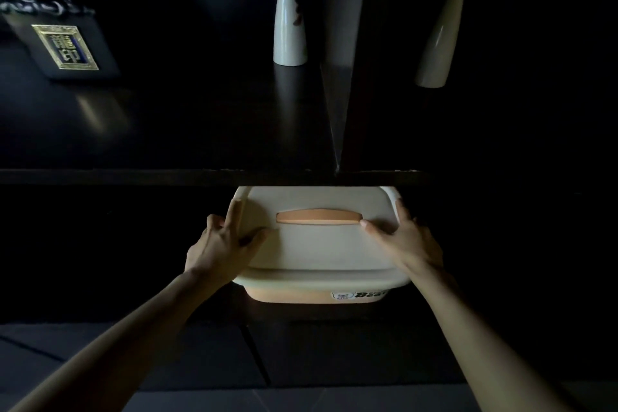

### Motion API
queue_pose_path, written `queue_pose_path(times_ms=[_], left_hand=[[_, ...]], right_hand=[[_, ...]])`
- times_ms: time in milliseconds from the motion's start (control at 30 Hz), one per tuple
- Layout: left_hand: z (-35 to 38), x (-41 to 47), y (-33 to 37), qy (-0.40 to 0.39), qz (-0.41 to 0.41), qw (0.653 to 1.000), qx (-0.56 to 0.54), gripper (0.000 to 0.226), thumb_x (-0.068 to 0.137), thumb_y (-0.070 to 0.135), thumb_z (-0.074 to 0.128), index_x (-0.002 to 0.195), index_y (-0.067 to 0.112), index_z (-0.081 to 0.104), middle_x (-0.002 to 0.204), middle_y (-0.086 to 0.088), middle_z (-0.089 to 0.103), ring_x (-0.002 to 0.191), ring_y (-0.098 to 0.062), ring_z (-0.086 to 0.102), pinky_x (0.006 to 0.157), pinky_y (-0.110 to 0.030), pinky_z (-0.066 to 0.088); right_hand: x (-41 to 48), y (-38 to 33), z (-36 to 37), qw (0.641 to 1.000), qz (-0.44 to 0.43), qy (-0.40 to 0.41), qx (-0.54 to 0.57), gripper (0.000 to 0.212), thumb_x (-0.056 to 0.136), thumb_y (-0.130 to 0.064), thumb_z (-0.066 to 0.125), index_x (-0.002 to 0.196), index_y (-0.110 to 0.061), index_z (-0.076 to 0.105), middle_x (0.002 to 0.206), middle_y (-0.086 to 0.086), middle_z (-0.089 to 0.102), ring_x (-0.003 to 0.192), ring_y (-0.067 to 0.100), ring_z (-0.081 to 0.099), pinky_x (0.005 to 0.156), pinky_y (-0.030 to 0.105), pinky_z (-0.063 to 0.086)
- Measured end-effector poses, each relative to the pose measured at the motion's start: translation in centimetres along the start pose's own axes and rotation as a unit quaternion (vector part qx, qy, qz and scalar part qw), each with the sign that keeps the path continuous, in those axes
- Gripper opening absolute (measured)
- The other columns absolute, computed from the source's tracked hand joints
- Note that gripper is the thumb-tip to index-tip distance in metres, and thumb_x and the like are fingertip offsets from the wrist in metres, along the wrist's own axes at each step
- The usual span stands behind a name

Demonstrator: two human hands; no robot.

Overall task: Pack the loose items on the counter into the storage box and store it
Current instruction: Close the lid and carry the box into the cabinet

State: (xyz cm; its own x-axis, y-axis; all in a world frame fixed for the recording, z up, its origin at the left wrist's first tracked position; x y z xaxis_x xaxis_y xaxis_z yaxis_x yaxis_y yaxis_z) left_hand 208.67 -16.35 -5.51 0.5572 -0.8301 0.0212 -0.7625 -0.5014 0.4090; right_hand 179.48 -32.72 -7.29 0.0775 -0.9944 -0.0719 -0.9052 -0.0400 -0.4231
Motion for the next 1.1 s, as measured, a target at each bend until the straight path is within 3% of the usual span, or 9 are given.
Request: queue_pose_path(times_ms=[167, 300, 400, 667, 933, 1000, 1100], left_hand=[[-0.9, -2.9, -0.6, 0.006, 0.061, 0.997, 0.037, 0.077, 0.080, 0.069, 0.036, 0.141, 0.047, -0.005, 0.123, -0.010, 0.041, 0.109, -0.034, 0.050, 0.073, -0.042, 0.051], [-1.6, -5.4, -2.0, 0.016, 0.072, 0.995, 0.069, 0.068, 0.082, 0.070, 0.027, 0.140, 0.036, 0.017, 0.125, -0.008, 0.044, 0.113, -0.030, 0.049, 0.079, -0.040, 0.048], [-1.1, -7.7, -3.4, 0.018, 0.079, 0.993, 0.083, 0.071, 0.086, 0.064, 0.026, 0.145, 0.024, 0.020, 0.131, -0.009, 0.042, 0.119, -0.028, 0.045, 0.092, -0.039, 0.043], [1.9, -13.6, -8.1, -0.054, 0.143, 0.983, 0.105, 0.068, 0.091, 0.057, 0.031, 0.145, 0.016, 0.024, 0.135, -0.006, 0.040, 0.120, -0.024, 0.042, 0.098, -0.034, 0.038], [3.7, -16.0, -11.4, -0.071, 0.163, 0.977, 0.117, 0.073, 0.089, 0.058, 0.033, 0.146, 0.014, 0.019, 0.143, -0.005, 0.032, 0.127, -0.022, 0.037, 0.103, -0.032, 0.034], [4.6, -16.0, -11.6, -0.059, 0.173, 0.976, 0.121, 0.074, 0.089, 0.059, 0.034, 0.146, 0.015, 0.018, 0.150, -0.007, 0.023, 0.135, -0.022, 0.028, 0.109, -0.031, 0.026], [6.2, -15.6, -11.7, -0.035, 0.183, 0.974, 0.132, 0.078, 0.088, 0.061, 0.032, 0.148, 0.016, 0.010, 0.157, -0.009, 0.001, 0.144, -0.023, 0.003, 0.114, -0.032, 0.003]], right_hand=[[-2.6, -0.6, -1.0, 0.998, -0.039, 0.044, -0.036, 0.096, 0.069, -0.079, 0.045, 0.145, -0.029, 0.016, 0.142, 0.015, 0.034, 0.128, 0.035, 0.034, 0.100, 0.042, 0.033], [-5.9, -1.8, -1.9, 0.995, -0.073, 0.052, -0.040, 0.087, 0.077, -0.072, 0.043, 0.145, -0.022, 0.021, 0.149, 0.012, 0.026, 0.132, 0.034, 0.028, 0.106, 0.042, 0.027], [-9.7, -2.7, -2.0, 0.992, -0.098, 0.068, -0.039, 0.080, 0.081, -0.067, 0.043, 0.144, -0.020, 0.026, 0.147, 0.014, 0.030, 0.135, 0.032, 0.026, 0.108, 0.041, 0.026], [-20.7, -3.8, 1.3, 0.980, -0.165, 0.108, 0.000, 0.052, 0.082, -0.045, 0.060, 0.123, -0.014, 0.053, 0.126, 0.012, 0.045, 0.117, 0.031, 0.042, 0.096, 0.042, 0.037], [-24.5, -5.4, 9.6, 0.976, -0.202, -0.067, -0.039, 0.061, 0.088, -0.053, 0.046, 0.137, -0.018, 0.038, 0.135, 0.006, 0.045, 0.123, 0.024, 0.042, 0.101, 0.036, 0.035], [-24.6, -5.8, 11.8, 0.970, -0.217, -0.102, -0.040, 0.064, 0.088, -0.053, 0.046, 0.140, -0.017, 0.034, 0.140, 0.006, 0.041, 0.128, 0.023, 0.038, 0.104, 0.035, 0.031], [-23.8, -6.7, 15.0, 0.957, -0.252, -0.132, -0.058, 0.068, 0.089, -0.052, 0.046, 0.143, -0.017, 0.027, 0.151, 0.006, 0.028, 0.138, 0.022, 0.024, 0.110, 0.035, 0.020]])
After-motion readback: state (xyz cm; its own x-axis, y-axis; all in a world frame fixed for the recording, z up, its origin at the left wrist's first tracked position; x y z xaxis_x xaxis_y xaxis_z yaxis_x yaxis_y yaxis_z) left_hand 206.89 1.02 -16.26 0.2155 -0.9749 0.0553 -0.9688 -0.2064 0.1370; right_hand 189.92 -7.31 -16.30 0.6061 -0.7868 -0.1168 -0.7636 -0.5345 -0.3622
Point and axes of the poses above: each hand's wrist, its own x-axis towards the middle knuckle, its own z-axis out of the palm, y = z × x, the point moved 8 cm from there along x, towards the middle knuckle
